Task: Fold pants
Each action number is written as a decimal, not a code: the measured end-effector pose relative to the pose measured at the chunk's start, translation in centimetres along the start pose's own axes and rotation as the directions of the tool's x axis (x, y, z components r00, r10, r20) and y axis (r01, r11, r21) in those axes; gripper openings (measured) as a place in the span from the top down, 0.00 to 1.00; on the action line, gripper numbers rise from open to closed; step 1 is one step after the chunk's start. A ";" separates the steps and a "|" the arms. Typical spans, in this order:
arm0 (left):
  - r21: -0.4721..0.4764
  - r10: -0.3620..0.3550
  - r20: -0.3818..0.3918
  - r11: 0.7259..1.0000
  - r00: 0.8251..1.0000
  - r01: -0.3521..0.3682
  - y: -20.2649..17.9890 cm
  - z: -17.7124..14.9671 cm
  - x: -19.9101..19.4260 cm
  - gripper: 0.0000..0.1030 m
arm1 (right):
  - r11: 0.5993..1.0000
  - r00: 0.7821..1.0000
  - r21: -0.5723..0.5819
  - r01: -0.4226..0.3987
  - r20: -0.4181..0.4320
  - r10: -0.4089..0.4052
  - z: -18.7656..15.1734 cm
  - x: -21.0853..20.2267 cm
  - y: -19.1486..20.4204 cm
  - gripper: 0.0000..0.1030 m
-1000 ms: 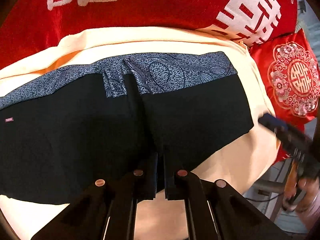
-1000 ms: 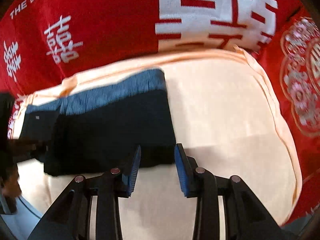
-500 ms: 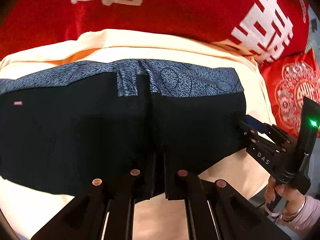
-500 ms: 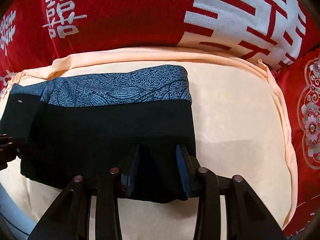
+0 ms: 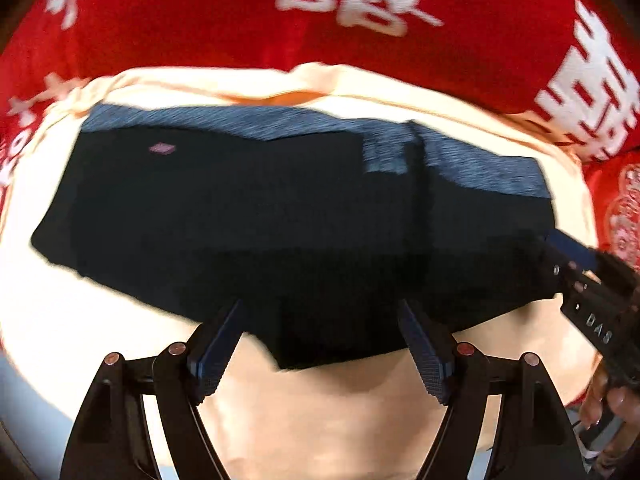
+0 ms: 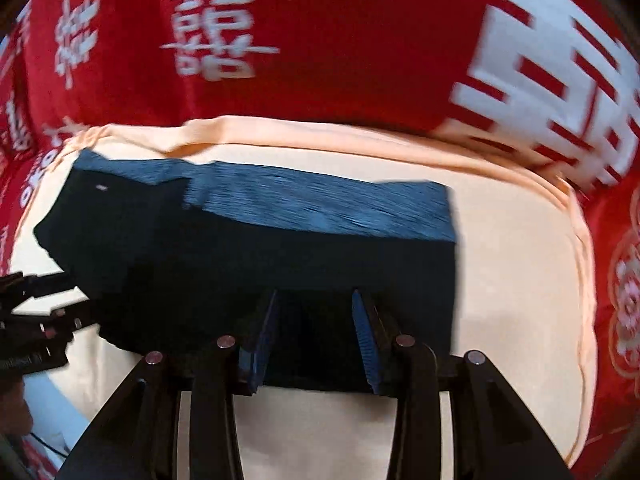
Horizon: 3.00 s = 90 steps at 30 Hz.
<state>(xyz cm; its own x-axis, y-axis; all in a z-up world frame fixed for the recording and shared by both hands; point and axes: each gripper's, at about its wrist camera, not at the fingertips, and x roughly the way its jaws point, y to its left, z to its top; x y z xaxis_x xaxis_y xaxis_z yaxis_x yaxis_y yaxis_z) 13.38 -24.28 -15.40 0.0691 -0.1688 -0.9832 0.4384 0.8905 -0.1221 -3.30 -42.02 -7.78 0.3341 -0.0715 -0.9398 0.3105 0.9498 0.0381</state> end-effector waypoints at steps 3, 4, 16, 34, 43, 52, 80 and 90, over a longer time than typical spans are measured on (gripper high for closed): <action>-0.044 0.032 -0.008 0.998 0.999 -0.033 2.5 -0.8 0.0 0.24 | 1.000 1.000 -0.016 -0.026 -0.002 0.026 0.8 1.4 2.5 0.59; -0.058 0.049 -0.013 0.997 0.999 -0.049 3.4 -1.1 0.1 0.24 | 0.999 0.999 -0.024 -0.033 -0.012 0.033 0.9 2.1 3.4 0.59; -0.163 0.137 -0.069 0.976 0.988 -0.146 11.7 -2.6 0.5 0.24 | 0.984 0.988 -0.150 0.095 -0.105 -0.111 -1.0 4.1 9.7 0.59; -0.299 0.049 -0.032 0.953 0.998 -0.056 18.6 -3.1 0.4 0.24 | 0.951 0.977 -0.295 0.092 -0.158 -0.144 -0.7 4.8 17.5 0.35; -0.376 -0.024 -0.021 0.927 0.999 0.014 22.2 -4.0 0.9 0.24 | 0.959 0.972 -0.267 0.099 -0.178 -0.150 -1.1 5.9 17.8 0.28; -0.456 -0.162 0.031 0.876 0.986 0.158 24.8 -3.8 1.3 0.24 | 0.959 0.971 -0.262 0.108 -0.178 -0.158 -1.1 6.1 17.7 0.26; -0.530 -0.394 0.320 0.680 0.862 0.507 28.0 -1.1 3.2 0.14 | 0.957 0.970 -0.266 0.113 -0.177 -0.164 -1.2 6.7 17.3 0.23; -0.535 -0.314 0.287 0.731 0.905 0.424 25.8 1.2 3.2 0.14 | 0.959 0.971 -0.264 0.105 -0.179 -0.156 -1.1 6.5 17.0 0.23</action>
<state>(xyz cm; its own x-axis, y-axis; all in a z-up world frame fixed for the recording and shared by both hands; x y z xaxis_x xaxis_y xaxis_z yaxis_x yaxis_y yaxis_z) 26.00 -2.39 -21.55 0.1822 -0.5541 -0.8123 -0.1295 0.8054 -0.5784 3.21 -25.99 -13.62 0.1165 -0.1628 -0.9798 0.0976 0.9836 -0.1518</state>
